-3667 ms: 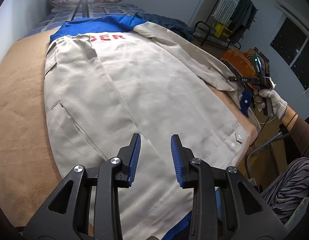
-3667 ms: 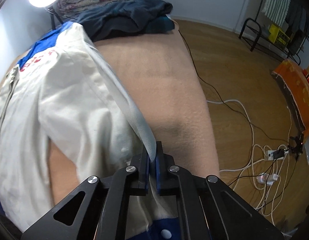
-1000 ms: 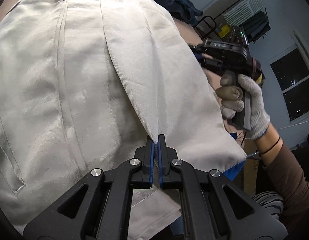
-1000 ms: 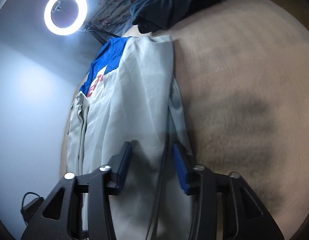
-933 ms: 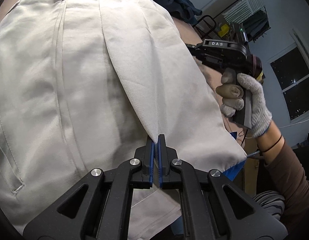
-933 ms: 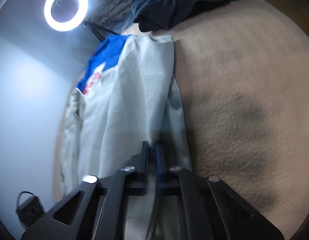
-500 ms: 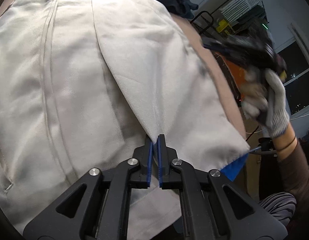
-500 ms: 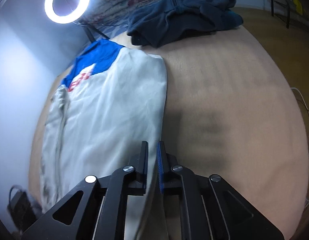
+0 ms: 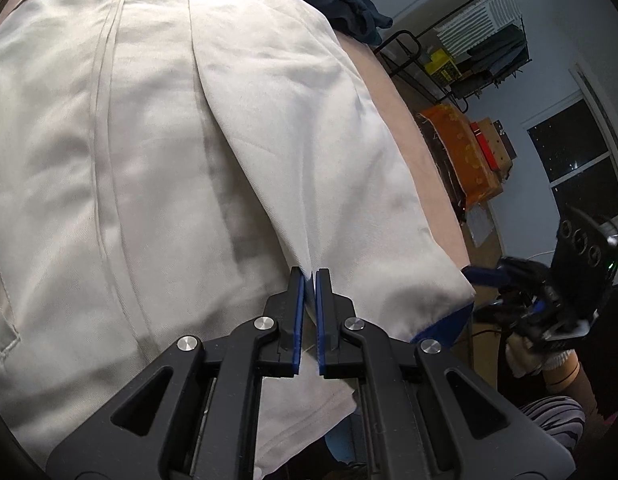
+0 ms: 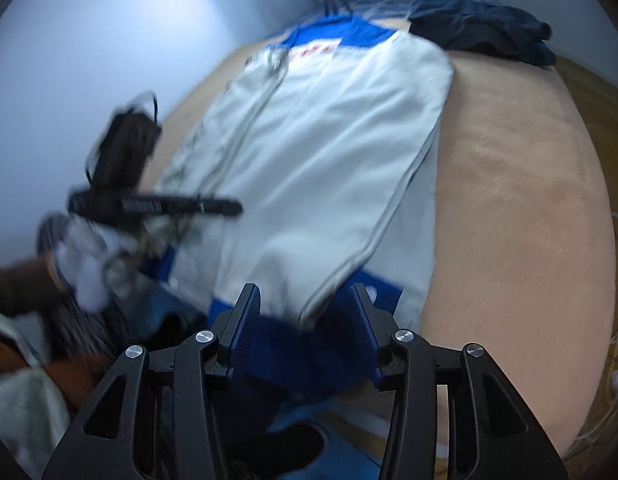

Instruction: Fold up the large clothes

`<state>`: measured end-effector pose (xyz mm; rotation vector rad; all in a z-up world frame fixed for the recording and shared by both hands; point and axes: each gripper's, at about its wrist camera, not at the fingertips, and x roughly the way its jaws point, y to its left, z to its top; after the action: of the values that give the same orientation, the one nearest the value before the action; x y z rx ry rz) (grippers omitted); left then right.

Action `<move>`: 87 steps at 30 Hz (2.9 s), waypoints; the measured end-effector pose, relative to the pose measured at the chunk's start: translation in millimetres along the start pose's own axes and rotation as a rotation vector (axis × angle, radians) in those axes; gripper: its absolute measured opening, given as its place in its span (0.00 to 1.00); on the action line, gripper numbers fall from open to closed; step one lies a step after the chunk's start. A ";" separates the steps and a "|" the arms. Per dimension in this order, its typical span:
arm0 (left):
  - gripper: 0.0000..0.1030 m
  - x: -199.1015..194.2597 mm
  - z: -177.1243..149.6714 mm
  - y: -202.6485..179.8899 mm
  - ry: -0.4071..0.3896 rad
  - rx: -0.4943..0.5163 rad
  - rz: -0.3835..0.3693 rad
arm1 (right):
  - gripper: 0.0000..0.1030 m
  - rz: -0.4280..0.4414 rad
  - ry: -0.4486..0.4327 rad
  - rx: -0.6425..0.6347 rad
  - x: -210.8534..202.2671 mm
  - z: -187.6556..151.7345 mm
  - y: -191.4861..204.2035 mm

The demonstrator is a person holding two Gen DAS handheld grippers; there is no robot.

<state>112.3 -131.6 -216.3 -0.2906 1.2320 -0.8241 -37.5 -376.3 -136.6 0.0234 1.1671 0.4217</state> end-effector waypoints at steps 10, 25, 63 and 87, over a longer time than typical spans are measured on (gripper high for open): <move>0.01 5.2 -3.9 -0.6 0.002 0.010 0.019 | 0.07 0.043 0.103 0.021 32.3 1.1 -5.0; 0.01 -1.3 -6.5 -11.3 -0.005 0.041 0.016 | 0.06 0.146 0.049 0.376 19.5 -35.6 -74.1; 0.01 11.6 -41.1 -78.5 0.073 0.198 -0.048 | 0.46 0.043 -0.092 0.401 17.7 -6.4 -95.9; 0.01 -24.9 -36.4 -59.4 -0.062 0.162 -0.023 | 0.11 0.034 -0.055 0.297 3.9 15.0 -38.1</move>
<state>53.1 -146.9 -174.6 -0.1978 1.0982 -0.9232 -11.1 -407.1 -143.0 0.3110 1.1674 0.2731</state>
